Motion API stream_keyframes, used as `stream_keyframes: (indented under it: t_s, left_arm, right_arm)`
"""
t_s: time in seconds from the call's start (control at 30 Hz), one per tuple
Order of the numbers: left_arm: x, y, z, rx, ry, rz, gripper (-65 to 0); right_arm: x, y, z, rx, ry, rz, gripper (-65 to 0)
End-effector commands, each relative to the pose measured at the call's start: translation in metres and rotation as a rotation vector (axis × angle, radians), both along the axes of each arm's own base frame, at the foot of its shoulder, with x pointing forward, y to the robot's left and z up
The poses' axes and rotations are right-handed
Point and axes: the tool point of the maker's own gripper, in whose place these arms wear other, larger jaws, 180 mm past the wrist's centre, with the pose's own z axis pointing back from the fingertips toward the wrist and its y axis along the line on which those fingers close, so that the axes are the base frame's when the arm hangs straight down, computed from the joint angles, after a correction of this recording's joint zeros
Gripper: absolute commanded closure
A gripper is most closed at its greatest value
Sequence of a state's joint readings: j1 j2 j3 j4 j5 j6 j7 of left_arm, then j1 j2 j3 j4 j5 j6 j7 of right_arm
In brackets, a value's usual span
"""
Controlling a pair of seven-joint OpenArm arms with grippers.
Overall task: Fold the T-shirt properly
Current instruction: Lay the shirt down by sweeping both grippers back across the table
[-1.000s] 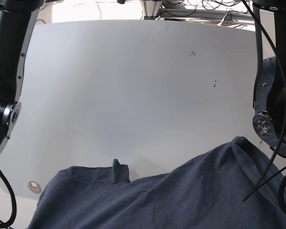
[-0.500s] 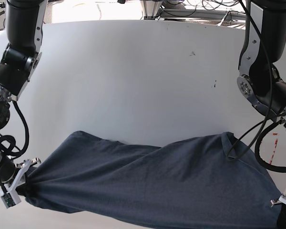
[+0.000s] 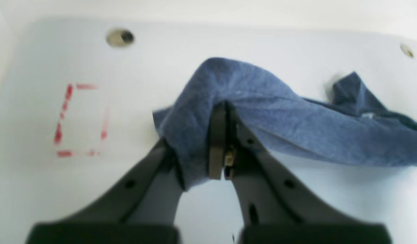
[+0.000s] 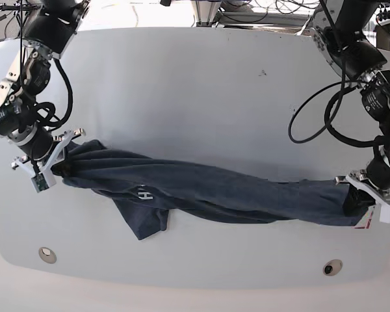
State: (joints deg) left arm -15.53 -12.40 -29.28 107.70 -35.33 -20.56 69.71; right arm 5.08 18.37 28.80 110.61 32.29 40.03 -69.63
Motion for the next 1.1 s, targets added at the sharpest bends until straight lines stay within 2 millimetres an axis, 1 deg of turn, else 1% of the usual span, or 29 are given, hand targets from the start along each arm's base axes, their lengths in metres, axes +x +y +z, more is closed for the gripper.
stream_keyframes:
  t_s: [0.0, 0.07, 0.13, 0.3, 0.43, 0.47, 0.57, 0.67, 0.7, 0.83, 0.93, 1.07]
  left_arm:
    - [-0.013, 0.006, 0.001, -0.003, -0.021, 0.005, 0.0]
    - [-0.029, 0.009, -0.017, -0.023, 0.037, 0.012, 0.0]
    - [-0.047, 0.018, -0.033, -0.032, 0.093, 0.03, 0.0]
    - [-0.085, 0.033, -0.063, -0.056, 0.206, 0.062, 0.0]
    - [-0.111, 0.042, -0.08, -0.05, 0.278, 0.069, 0.0]
    - [-0.121, 0.044, -0.087, -0.049, 0.307, 0.069, 0.0]
    - [-0.137, 0.049, -0.096, -0.044, 0.353, 0.073, 0.0]
    - [-0.149, 0.052, -0.105, -0.032, 0.396, 0.077, 0.0]
    - [-0.154, 0.053, -0.109, -0.025, 0.416, 0.077, 0.0]
    - [-0.166, 0.054, -0.117, -0.018, 0.455, 0.08, 0.0]
    - [-0.171, 0.054, -0.121, -0.018, 0.475, 0.078, 0.0]
    - [-0.179, 0.054, -0.126, -0.017, 0.5, 0.078, 0.0]
  right_arm:
    - [-0.008, 0.006, 0.005, 0.012, -0.035, 0.006, 0.0]
    - [-0.022, 0.006, -0.009, 0.023, 0.006, -0.007, 0.0]
    - [-0.036, 0.004, -0.024, 0.032, 0.05, -0.021, 0.0]
    - [-0.063, -0.001, -0.048, 0.045, 0.132, -0.053, 0.0]
    - [-0.082, -0.002, -0.063, 0.055, 0.186, -0.073, 0.0]
    - [-0.09, -0.002, -0.07, 0.061, 0.209, -0.079, 0.0]
    - [-0.106, 0.002, -0.082, 0.073, 0.256, -0.082, 0.0]
    - [-0.117, 0.005, -0.091, 0.086, 0.289, -0.087, 0.0]
    - [-0.123, 0.009, -0.095, 0.1, 0.303, -0.089, 0.0]
    - [-0.133, 0.017, -0.105, 0.127, 0.334, -0.098, -0.6]
    - [-0.139, 0.023, -0.109, 0.146, 0.35, -0.103, -4.1]
    - [-0.148, 0.03, -0.116, 0.172, 0.372, -0.111, -13.6]
